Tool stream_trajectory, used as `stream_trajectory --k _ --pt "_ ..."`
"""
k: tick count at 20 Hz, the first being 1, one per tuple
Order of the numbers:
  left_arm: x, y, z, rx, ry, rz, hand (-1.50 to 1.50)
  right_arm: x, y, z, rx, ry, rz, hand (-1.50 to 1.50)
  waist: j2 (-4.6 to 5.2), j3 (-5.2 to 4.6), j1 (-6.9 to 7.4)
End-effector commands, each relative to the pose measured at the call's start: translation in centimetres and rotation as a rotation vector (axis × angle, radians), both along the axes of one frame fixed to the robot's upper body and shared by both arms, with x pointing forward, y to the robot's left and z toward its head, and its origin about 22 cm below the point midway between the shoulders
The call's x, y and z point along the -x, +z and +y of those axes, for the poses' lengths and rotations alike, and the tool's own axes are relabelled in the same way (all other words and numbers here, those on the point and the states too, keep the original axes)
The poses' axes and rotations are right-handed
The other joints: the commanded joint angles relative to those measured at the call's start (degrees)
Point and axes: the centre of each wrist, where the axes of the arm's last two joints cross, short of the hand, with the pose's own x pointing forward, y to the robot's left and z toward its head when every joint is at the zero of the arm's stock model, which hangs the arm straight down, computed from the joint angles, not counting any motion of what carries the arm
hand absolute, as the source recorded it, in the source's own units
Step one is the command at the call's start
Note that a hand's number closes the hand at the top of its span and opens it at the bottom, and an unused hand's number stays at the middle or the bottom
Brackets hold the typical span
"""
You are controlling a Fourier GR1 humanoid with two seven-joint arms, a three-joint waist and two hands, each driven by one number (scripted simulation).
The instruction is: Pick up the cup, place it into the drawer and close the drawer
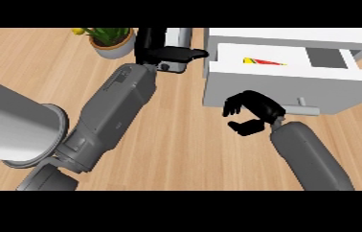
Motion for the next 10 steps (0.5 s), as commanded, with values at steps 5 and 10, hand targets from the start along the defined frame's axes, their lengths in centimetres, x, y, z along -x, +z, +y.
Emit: stream_trajectory --k 5,10 --pt "1.6 -3.3 3.2 0.014 -0.034 0.0 -1.5 -5.3 1.4 -2.5 -0.087 -0.099 -0.126 1.5 0.53 0.11 3.22" --pt "1.3 -2.7 5.8 0.022 -0.047 0.014 -1.5 -8.0 5.3 -4.5 -0.159 -0.22 -0.229 1.5 1.29 0.16 5.06"
